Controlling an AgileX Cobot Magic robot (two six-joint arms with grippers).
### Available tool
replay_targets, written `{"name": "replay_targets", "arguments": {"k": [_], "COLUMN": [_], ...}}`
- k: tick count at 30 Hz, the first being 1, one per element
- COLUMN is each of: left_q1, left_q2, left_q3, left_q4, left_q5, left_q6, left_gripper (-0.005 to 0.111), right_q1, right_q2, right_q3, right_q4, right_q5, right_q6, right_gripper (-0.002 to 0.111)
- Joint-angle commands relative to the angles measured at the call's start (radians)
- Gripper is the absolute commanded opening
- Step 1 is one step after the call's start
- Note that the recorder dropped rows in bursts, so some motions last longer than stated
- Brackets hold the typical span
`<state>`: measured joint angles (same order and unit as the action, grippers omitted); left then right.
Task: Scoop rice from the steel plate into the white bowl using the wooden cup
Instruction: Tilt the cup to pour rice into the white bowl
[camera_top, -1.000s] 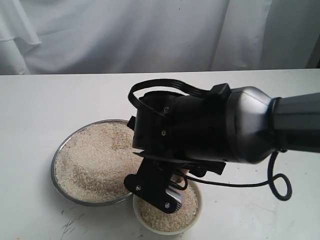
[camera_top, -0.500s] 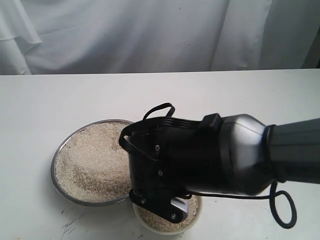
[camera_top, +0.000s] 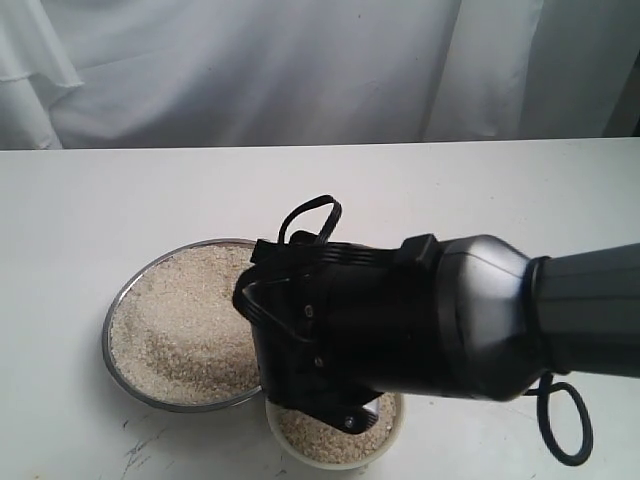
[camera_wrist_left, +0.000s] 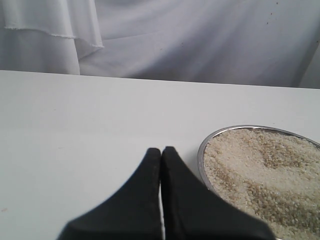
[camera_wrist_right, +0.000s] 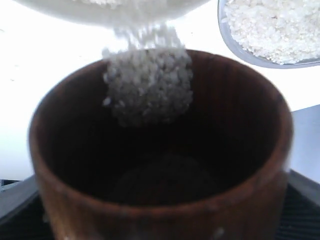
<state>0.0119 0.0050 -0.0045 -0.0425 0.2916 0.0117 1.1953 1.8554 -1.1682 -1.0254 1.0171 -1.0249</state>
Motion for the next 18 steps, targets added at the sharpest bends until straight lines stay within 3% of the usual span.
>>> {"name": "replay_targets", "arguments": {"k": [1, 18], "left_q1": [-0.002, -0.002], "left_q2": [-0.005, -0.005], "left_q3": [0.005, 0.005], "left_q4": [-0.001, -0.001], "left_q5": [-0.006, -0.006], "left_q6": [-0.003, -0.003], "left_gripper": [0.000, 0.000], "right_q1": [0.013, 0.096], "right_q2": [-0.012, -0.012], "right_q3": [0.004, 0.004], "right_q4": [-0.044, -0.160], "right_q5": [0.046, 0.130], "right_q6": [0.004, 0.027], "right_gripper": [0.000, 0.000]}}
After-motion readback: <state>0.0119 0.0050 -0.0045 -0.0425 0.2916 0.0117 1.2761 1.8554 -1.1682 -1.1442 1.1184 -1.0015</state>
